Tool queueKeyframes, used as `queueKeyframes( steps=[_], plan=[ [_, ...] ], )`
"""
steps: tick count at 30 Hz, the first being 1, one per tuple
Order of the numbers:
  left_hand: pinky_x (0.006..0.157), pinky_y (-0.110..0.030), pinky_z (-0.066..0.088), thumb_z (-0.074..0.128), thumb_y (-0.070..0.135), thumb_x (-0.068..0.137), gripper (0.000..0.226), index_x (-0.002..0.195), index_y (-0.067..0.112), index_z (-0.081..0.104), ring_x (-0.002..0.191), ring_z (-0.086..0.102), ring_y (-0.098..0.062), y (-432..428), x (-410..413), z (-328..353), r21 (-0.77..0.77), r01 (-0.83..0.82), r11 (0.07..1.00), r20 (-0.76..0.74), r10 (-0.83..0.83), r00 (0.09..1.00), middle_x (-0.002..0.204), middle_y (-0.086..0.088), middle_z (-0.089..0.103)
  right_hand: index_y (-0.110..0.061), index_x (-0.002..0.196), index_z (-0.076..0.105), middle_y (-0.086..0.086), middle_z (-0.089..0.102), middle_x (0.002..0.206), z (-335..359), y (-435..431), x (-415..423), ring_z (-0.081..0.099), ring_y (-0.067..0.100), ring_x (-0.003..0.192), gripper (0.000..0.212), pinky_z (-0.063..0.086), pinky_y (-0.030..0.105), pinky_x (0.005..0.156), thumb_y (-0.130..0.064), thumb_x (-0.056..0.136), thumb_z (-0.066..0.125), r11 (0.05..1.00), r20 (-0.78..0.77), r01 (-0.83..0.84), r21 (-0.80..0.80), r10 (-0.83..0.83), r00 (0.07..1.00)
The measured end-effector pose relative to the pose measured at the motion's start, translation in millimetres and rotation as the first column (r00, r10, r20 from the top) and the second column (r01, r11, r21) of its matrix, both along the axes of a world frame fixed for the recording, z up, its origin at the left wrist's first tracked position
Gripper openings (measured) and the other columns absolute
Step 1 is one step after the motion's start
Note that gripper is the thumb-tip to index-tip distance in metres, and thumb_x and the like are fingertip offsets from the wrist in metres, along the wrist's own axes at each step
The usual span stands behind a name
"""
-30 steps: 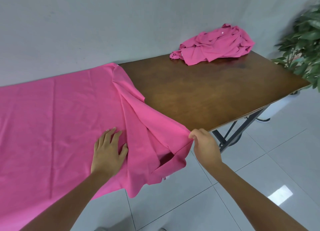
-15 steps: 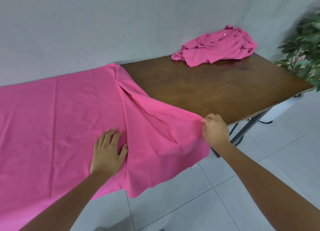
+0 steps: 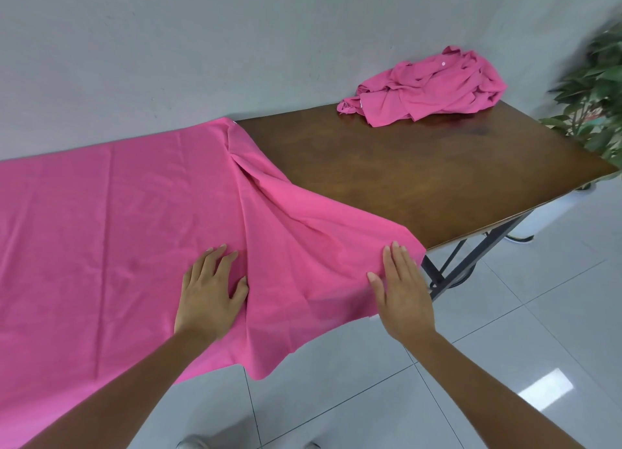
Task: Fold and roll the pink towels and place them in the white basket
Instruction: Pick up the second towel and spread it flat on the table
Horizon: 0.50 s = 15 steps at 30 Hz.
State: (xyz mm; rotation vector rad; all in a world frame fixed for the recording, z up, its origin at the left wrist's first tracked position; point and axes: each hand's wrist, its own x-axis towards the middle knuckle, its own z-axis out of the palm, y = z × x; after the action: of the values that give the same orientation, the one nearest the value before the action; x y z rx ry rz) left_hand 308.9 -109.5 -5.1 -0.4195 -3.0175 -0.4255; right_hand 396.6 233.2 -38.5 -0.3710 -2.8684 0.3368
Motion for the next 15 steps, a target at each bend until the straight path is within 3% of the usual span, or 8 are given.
queueKeyframes(
  steps=[6, 15],
  plan=[
    [0.121, -0.049, 0.027, 0.029, 0.056, 0.096, 0.067, 0.147, 0.017, 0.049, 0.146, 0.032, -0.028, -0.7, 0.1, -0.5, 0.001, 0.004, 1.000, -0.007, -0.004, 1.000, 0.156, -0.004, 0.042, -0.010, 0.160, 0.020, 0.008, 0.018, 0.167, 13.1, 42.2, -25.2, 0.010, 0.023, 0.156, 0.089, 0.011, 0.042, 0.127, -0.070, 0.097, -0.001, 0.999, 0.111, 0.013, 0.053, -0.019, 0.994],
    [0.122, -0.049, 0.026, 0.028, 0.058, 0.096, 0.067, 0.148, 0.020, 0.046, 0.147, 0.030, -0.026, -1.9, 1.1, -0.2, 0.007, -0.006, 1.000, -0.002, 0.006, 1.000, 0.157, -0.002, 0.039, -0.010, 0.159, 0.023, 0.012, 0.021, 0.166, 30.0, 57.2, -38.7, 0.014, 0.029, 0.154, 0.089, 0.012, 0.044, 0.126, -0.068, 0.095, 0.002, 0.994, 0.176, 0.087, 0.067, -0.098, 0.979]
  ],
)
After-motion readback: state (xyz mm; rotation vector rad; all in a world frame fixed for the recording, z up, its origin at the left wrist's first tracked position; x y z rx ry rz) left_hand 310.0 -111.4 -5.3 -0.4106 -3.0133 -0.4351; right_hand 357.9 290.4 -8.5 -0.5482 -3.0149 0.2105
